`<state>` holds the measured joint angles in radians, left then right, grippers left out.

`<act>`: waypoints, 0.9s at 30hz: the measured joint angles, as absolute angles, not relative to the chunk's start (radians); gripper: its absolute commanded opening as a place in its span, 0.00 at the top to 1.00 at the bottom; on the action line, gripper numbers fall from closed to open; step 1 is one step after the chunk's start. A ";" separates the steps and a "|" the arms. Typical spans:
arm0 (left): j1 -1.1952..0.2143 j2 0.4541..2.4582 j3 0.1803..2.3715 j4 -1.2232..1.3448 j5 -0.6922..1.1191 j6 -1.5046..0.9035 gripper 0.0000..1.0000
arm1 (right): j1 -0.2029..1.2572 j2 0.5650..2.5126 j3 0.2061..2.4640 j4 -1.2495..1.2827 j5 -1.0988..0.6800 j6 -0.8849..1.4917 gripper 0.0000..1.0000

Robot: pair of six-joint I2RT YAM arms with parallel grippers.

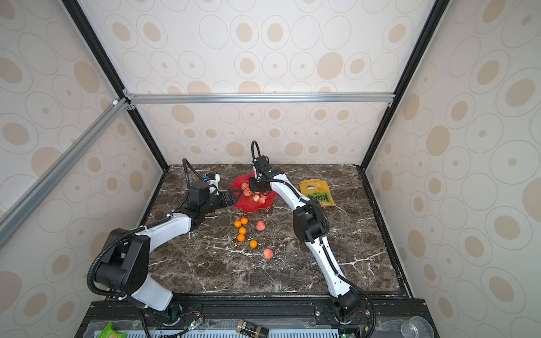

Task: Arrange fruit in a fruit bowl
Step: Place the fruit in the fruit bowl, then pick up the fruit from the center of the table.

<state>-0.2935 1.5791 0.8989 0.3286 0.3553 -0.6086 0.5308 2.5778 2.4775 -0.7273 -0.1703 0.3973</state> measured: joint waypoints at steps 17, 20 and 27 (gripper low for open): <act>-0.375 1.423 0.788 0.321 0.355 -0.609 0.02 | 0.531 2.165 1.944 -0.631 -0.153 0.377 0.76; -0.403 1.391 0.765 0.319 0.348 -0.609 0.02 | 0.531 2.074 1.798 -0.593 -0.153 0.377 0.76; -0.478 1.351 0.717 0.300 0.321 -0.609 0.02 | 0.531 1.894 1.516 -0.521 -0.153 0.385 0.80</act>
